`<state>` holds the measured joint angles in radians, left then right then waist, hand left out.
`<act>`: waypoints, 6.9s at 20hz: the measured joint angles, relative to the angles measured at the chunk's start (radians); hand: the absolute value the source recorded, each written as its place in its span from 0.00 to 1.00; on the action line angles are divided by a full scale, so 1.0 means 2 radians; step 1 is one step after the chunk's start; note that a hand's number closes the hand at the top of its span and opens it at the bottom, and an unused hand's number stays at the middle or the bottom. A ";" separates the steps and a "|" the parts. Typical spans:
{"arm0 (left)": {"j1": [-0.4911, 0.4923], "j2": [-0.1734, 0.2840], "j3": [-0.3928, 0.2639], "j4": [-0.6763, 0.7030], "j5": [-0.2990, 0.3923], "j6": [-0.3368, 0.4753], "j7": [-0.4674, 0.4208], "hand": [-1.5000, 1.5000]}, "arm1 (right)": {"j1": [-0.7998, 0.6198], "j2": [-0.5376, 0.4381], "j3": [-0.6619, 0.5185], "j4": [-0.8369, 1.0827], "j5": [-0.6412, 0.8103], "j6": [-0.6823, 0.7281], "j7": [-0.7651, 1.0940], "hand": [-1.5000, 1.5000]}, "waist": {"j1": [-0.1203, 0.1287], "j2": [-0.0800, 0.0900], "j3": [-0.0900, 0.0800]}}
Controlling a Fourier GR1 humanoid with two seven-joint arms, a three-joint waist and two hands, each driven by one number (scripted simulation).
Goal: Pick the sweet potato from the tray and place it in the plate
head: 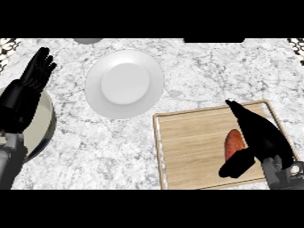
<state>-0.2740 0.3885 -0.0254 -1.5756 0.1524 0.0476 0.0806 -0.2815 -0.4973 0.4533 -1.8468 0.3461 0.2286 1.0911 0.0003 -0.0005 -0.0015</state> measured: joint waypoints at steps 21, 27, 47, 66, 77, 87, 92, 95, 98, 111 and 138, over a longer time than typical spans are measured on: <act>0.007 -0.023 0.017 -0.015 -0.020 -0.019 0.010 0.50 | 0.050 0.034 -0.012 0.126 0.053 0.030 -0.043 0.00 | 0.000 0.000 0.001; 0.008 -0.022 0.032 -0.017 -0.023 -0.032 0.015 0.50 | 0.055 0.048 -0.016 0.168 0.088 0.036 -0.063 1.00 | 0.001 -0.001 0.000; 0.006 -0.036 0.046 -0.012 -0.036 -0.041 0.012 0.50 | 0.166 0.075 0.009 0.058 0.380 -0.137 -0.019 1.00 | -0.004 -0.004 -0.003; 0.000 -0.046 0.045 -0.012 -0.046 -0.052 0.013 0.50 | -0.055 0.234 0.083 0.018 0.437 -0.148 -0.029 1.00 | 0.007 0.001 0.000; -0.013 -0.051 0.046 -0.010 -0.047 -0.061 0.016 0.50 | -0.262 0.246 0.051 0.257 0.298 -0.256 -0.044 1.00 | 0.018 0.004 0.001; -0.028 -0.060 0.035 -0.010 -0.049 -0.067 0.021 0.50 | -0.397 0.247 0.047 0.495 0.180 -0.358 -0.077 1.00 | 0.041 0.010 0.000; -0.040 -0.066 0.029 -0.004 -0.054 -0.066 0.021 0.50 | -0.431 0.248 0.053 0.586 0.136 -0.384 -0.105 1.00 | 0.051 0.015 0.000; -0.045 -0.069 0.024 -0.005 -0.056 -0.066 0.020 0.50 | -0.436 0.248 0.045 0.620 0.106 -0.400 -0.125 0.00 | 0.058 0.018 0.000; -0.057 -0.075 0.019 0.000 -0.060 -0.063 0.021 0.50 | -0.436 0.248 0.037 0.645 0.079 -0.421 -0.141 0.00 | 0.064 0.020 0.001; -0.071 -0.082 0.012 0.012 -0.066 -0.063 0.021 0.50 | -0.446 0.247 -0.010 0.656 -0.025 -0.540 -0.265 0.00 | 0.075 0.023 0.001; -0.001 -0.056 0.073 -0.020 -0.056 -0.070 0.025 0.50 | -0.177 0.194 -0.074 0.423 -0.163 -0.544 -0.525 0.00 | -0.001 -0.001 0.001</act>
<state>-0.2764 0.2758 0.1206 -1.6147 0.0413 -0.0921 0.1299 -0.6365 -0.1103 0.3051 -1.0014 0.0205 -0.8594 0.0420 -0.0024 -0.0016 0.0001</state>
